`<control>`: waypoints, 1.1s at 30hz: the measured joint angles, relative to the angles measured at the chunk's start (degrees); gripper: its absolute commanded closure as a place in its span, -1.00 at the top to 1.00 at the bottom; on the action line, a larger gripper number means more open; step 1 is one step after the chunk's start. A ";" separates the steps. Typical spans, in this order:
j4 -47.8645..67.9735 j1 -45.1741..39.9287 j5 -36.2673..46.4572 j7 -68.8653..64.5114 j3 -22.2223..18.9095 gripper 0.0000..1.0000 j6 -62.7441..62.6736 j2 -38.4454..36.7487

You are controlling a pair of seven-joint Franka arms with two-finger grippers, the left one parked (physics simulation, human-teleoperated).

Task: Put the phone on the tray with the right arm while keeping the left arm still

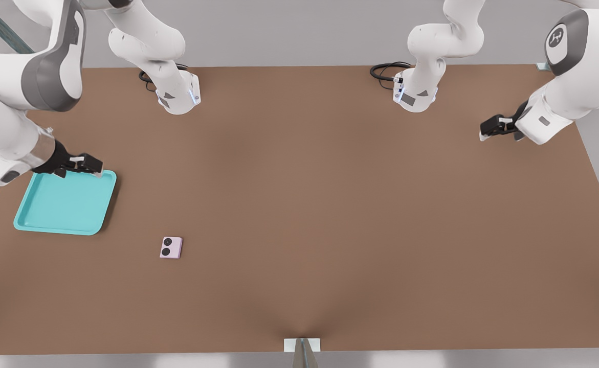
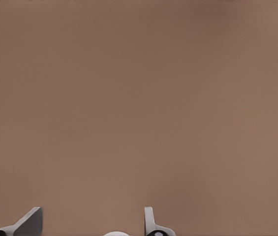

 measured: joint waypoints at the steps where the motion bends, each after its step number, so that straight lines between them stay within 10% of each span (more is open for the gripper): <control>1: 0.03 -0.05 -0.03 -0.01 0.01 1.00 0.94 0.40; 20: 3.48 8.34 1.50 7.06 -0.19 1.00 39.84 41.06; 33: -20.88 4.68 2.24 9.83 0.42 1.00 53.84 31.95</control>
